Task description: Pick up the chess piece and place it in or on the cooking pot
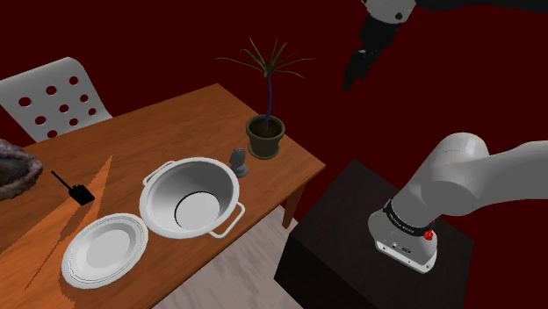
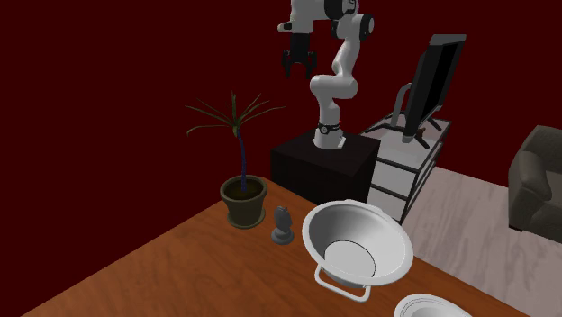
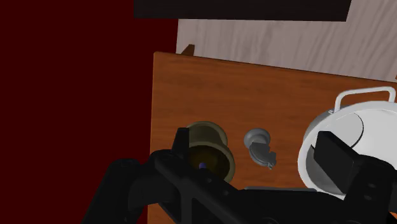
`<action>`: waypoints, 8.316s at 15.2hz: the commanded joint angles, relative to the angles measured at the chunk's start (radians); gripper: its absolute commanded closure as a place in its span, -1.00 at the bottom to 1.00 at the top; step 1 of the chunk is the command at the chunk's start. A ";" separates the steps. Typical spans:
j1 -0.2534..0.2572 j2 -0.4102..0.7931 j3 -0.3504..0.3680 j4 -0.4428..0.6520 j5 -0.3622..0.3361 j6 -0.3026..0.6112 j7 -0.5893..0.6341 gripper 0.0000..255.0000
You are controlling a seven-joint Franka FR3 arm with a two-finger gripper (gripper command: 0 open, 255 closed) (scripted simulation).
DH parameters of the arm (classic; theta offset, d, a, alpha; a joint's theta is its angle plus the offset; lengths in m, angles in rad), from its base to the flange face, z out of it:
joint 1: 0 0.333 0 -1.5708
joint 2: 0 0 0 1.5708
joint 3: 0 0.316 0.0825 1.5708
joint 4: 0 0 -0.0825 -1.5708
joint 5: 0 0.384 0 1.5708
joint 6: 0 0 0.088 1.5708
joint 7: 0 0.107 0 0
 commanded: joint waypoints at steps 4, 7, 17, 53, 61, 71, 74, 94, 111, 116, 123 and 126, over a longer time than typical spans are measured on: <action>0.030 0.082 -0.047 -0.021 -0.020 0.101 -0.111 -1.00; 0.061 0.177 -0.091 -0.027 -0.033 0.199 -0.222 -1.00; 0.182 0.553 -0.211 0.049 0.006 0.482 -0.607 -1.00; 0.232 1.523 -0.034 0.615 0.242 0.804 -1.438 -1.00; 0.232 1.522 -0.034 0.615 0.242 0.804 -1.438 1.00; 0.237 1.479 -0.040 0.605 0.235 0.771 -1.432 1.00; 0.240 1.448 -0.045 0.599 0.229 0.745 -1.427 1.00; 0.257 1.267 -0.071 0.613 0.189 0.552 -1.393 1.00; 0.334 1.183 -0.049 0.688 0.155 0.402 -1.263 1.00; 0.404 1.201 -0.018 0.743 0.143 0.373 -1.154 1.00; 0.499 1.263 0.022 0.877 0.127 0.311 -1.008 1.00; 0.535 1.301 0.036 0.949 0.120 0.279 -0.954 1.00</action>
